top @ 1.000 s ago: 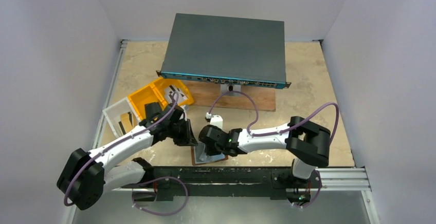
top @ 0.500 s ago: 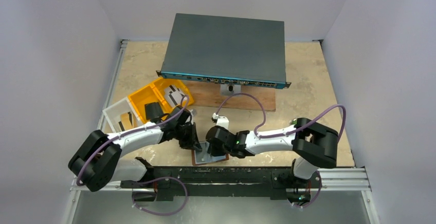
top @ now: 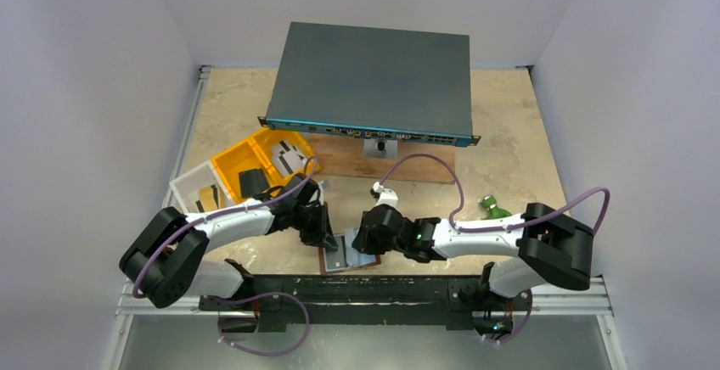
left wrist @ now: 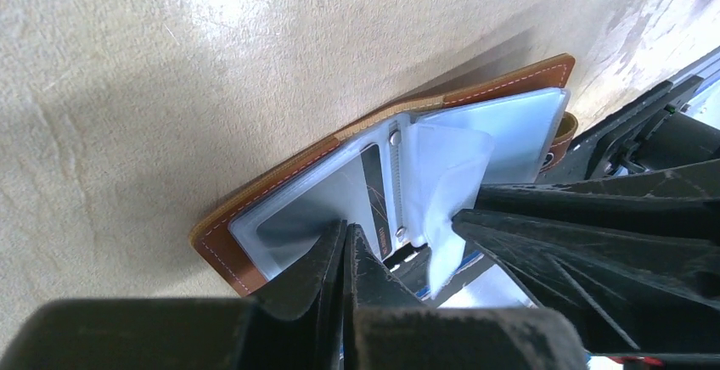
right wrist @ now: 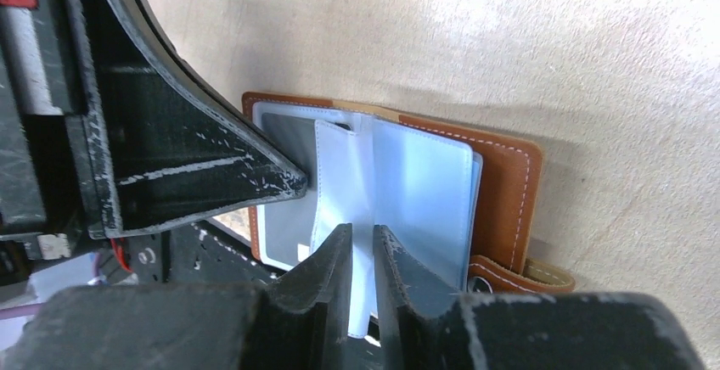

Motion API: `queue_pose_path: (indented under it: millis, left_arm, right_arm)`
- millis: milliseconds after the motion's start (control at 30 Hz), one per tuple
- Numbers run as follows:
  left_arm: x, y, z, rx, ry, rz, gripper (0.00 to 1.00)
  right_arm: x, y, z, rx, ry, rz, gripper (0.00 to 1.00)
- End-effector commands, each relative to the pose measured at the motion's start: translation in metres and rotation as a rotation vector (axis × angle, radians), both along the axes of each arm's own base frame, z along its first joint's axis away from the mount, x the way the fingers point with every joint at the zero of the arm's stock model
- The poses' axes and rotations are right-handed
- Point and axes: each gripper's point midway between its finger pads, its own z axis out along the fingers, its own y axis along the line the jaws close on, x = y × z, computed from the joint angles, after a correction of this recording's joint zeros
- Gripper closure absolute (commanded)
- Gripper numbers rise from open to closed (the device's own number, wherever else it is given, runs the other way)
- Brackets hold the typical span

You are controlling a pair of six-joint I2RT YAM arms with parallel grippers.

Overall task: Take the credit cards out of the card holder
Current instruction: Remove the credit card from the card holder.

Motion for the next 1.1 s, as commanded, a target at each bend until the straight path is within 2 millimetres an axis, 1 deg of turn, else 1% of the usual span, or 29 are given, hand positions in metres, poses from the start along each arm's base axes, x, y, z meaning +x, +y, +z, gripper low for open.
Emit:
queue_pose_path:
  millis: [0, 100, 233, 467, 600, 767, 833, 933, 1067]
  left_arm:
    - [-0.002, 0.016, -0.015, 0.113, -0.014, -0.008, 1.00]
    - [0.000, 0.013, -0.011, 0.108, -0.022, -0.016, 1.00]
    - [0.001, 0.007, -0.002, 0.093, -0.037, -0.027, 1.00]
    - [0.006, -0.005, 0.022, 0.057, -0.084, -0.051, 1.00]
    - [0.007, -0.014, 0.036, 0.031, -0.106, -0.068, 1.00]
    - [0.008, -0.027, 0.045, 0.008, -0.126, -0.099, 1.00]
    - [0.008, -0.035, 0.046, 0.000, -0.123, -0.117, 1.00]
    - [0.008, -0.051, 0.046, -0.025, -0.115, -0.143, 1.00]
    - [0.008, -0.072, 0.040, -0.060, -0.088, -0.163, 1.00]
  right_arm:
    - [0.008, 0.008, 0.020, 0.111, -0.012, -0.015, 0.82]
    - [0.007, 0.010, 0.023, 0.130, -0.012, -0.011, 0.77]
    - [0.008, 0.009, 0.029, 0.145, -0.021, -0.013, 0.73]
    - [0.013, 0.003, 0.050, 0.183, -0.059, -0.048, 0.64]
    - [0.016, -0.008, 0.055, 0.187, -0.072, -0.094, 0.62]
    - [0.020, -0.025, 0.058, 0.186, -0.088, -0.158, 0.62]
    - [0.021, -0.031, 0.060, 0.191, -0.093, -0.178, 0.62]
    - [0.020, -0.043, 0.057, 0.176, -0.092, -0.206, 0.62]
    - [0.020, -0.055, 0.058, 0.175, -0.094, -0.236, 0.62]
